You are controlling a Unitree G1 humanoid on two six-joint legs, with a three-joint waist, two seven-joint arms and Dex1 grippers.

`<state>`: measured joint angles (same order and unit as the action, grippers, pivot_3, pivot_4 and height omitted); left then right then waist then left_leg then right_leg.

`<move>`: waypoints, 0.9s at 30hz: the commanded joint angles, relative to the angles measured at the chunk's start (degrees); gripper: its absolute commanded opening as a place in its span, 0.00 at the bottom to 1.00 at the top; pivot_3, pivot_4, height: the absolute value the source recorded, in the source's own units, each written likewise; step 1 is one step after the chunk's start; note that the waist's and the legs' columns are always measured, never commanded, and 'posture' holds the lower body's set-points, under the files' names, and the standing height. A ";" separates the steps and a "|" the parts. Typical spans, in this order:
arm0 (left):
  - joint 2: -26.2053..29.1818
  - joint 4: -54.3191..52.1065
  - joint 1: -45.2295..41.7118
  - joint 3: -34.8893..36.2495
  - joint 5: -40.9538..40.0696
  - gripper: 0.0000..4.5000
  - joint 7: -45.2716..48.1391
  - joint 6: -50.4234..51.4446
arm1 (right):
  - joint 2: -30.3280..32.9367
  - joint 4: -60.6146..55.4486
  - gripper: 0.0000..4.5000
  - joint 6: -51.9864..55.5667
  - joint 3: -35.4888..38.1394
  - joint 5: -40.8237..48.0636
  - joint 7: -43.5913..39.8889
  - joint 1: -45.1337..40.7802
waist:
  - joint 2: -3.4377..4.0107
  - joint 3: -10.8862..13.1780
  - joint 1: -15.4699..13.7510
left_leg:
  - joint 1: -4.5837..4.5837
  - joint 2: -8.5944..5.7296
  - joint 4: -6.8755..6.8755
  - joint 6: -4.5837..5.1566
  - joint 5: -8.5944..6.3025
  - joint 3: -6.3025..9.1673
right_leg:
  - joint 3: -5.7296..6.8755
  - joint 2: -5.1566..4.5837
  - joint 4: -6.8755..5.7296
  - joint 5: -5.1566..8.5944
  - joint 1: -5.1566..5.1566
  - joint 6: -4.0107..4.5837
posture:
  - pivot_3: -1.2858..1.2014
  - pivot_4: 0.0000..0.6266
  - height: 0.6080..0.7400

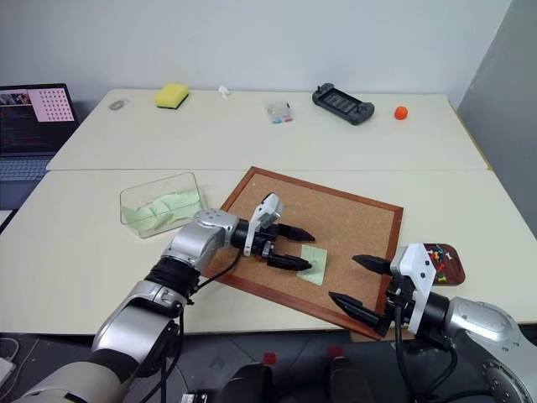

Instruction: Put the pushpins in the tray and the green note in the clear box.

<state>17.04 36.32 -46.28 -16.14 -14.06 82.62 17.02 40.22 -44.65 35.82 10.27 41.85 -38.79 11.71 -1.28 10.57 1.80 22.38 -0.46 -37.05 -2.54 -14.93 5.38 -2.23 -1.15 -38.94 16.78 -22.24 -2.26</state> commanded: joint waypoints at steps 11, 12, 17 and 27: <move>0.11 -0.13 -0.31 -0.55 2.41 0.63 2.70 -2.33 | -1.25 -1.63 1.00 -0.84 0.23 0.85 2.34 -0.35 | 0.00 0.00 -0.03 | 0.00 0.01 0.00 0.00 0.00 0.01 | 0.00 0.02 -0.01 0.00 0.00 0.00 | 0.52 0.24 1.00; 0.07 -0.02 -0.29 -0.59 2.58 0.61 2.65 -2.61 | -1.24 -1.55 1.00 -0.87 0.15 0.82 2.37 -0.46 | 0.00 0.00 -0.03 | 0.00 0.01 0.00 0.00 0.00 0.01 | 0.00 0.02 -0.01 0.00 0.00 0.00 | 0.52 0.24 1.00; -0.03 -0.27 -0.06 -0.59 2.94 0.42 2.95 -2.51 | -1.21 -0.91 1.00 -1.06 -0.13 0.56 2.20 -1.25 | 0.00 0.00 -0.03 | -0.01 0.01 0.00 0.00 0.00 0.01 | -0.01 0.02 -0.01 0.00 0.00 0.01 | 0.52 0.24 1.00; -0.57 -0.63 0.43 -0.25 3.14 0.01 2.67 -2.87 | -1.53 -1.16 1.00 -1.01 -0.67 0.42 2.36 -1.28 | 0.00 0.00 -0.03 | -0.01 0.01 -0.01 0.00 0.00 0.01 | 0.00 0.02 -0.03 -0.01 0.00 0.01 | 0.52 0.24 1.00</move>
<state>16.91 36.58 -46.04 -16.53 -10.84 85.02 14.54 39.04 -44.66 35.71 9.74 41.79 -36.40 10.63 -1.28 10.57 1.77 22.37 -0.45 -37.06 -2.54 -14.93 5.40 -2.23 -1.13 -38.97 16.78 -22.23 -2.25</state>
